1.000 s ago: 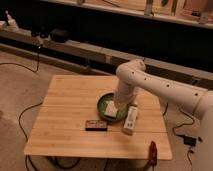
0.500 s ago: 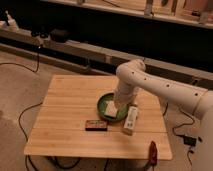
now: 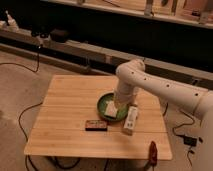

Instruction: Push the eraser across the table

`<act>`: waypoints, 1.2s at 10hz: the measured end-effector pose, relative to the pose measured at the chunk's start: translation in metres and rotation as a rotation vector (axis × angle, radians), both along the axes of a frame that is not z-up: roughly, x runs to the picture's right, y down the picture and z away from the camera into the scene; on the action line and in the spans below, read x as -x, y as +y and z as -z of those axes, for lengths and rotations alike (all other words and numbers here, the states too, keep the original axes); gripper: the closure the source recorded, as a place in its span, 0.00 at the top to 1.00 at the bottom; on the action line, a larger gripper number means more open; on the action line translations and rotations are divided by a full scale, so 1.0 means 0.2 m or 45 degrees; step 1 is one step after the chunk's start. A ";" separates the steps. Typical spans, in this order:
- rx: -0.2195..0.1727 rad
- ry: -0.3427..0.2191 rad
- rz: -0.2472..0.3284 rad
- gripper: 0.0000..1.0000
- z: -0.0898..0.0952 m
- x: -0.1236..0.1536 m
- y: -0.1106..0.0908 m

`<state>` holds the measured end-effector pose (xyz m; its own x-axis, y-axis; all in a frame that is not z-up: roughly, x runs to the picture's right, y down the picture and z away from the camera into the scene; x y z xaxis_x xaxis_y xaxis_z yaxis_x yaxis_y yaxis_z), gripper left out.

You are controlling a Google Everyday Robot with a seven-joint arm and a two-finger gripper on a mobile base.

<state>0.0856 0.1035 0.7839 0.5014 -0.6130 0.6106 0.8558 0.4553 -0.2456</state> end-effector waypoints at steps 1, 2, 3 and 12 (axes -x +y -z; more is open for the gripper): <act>-0.022 -0.018 0.053 0.05 0.04 0.03 0.05; -0.038 -0.029 0.094 0.05 0.07 0.05 0.10; -0.060 -0.037 0.134 0.05 0.12 0.07 0.17; -0.098 -0.030 0.096 0.05 0.15 0.04 0.41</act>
<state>0.0775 0.1863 0.7537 0.4381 -0.6943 0.5711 0.8935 0.4061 -0.1917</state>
